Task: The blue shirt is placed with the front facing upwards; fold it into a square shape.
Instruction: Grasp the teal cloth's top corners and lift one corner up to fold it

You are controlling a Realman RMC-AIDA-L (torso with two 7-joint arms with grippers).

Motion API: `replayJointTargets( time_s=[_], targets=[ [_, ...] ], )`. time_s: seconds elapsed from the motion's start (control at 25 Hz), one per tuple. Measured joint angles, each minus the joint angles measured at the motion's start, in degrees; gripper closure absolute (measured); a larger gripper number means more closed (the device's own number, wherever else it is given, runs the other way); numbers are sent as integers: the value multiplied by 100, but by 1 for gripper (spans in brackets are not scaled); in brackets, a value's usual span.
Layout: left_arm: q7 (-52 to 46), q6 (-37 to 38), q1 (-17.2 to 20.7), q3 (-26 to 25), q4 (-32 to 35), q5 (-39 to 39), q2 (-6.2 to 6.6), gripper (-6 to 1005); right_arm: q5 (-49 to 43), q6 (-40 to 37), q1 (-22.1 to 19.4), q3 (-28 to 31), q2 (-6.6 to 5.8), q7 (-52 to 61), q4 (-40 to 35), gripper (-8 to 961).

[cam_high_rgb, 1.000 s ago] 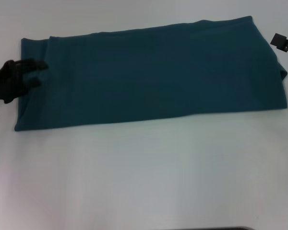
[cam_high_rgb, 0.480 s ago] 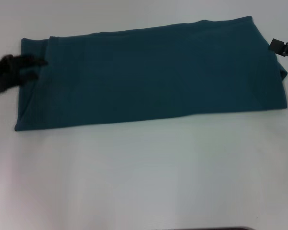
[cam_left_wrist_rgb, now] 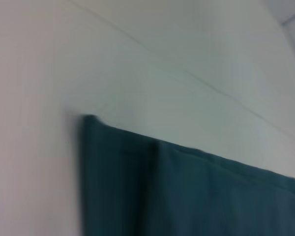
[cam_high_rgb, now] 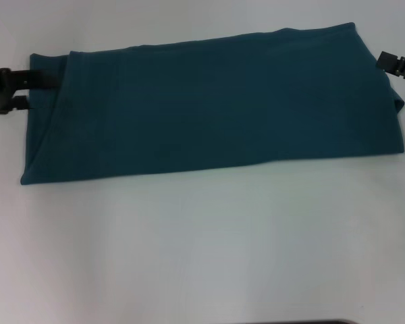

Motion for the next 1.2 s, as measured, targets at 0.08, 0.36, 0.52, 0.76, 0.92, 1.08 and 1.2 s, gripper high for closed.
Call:
replayJointTargets(
  time_s=[0.08, 0.36, 0.52, 0.76, 0.92, 1.08, 1.2],
  targets=[
    [-344, -196, -13, 0, -13, 144, 1, 256, 0, -2, 4, 0, 0, -1, 0, 331],
    [-1237, -495, -10, -21, -26, 365, -42, 172, 1, -1, 4, -5, 0, -3, 2, 334],
    [-1238, -699, 11, 9, -28, 370, -178, 173, 1, 15, -14, -3, 1, -10, 17, 335],
    [-1066, -878, -43, 126, 15, 591, -191, 186, 0, 23, -38, 0, 1, -7, -6, 337],
    [-1066, -961, -13, 129, 22, 639, -192, 200, 0, 29, -48, 0, 1, -5, -3, 339],
    [-1076, -996, -1, 130, 121, 749, -206, 214, 1, 29, -48, 0, 1, -4, -8, 340],
    [-1067, -1004, -28, 130, 234, 758, -207, 224, 1, 29, -38, 0, 1, -3, -10, 341]
  ],
)
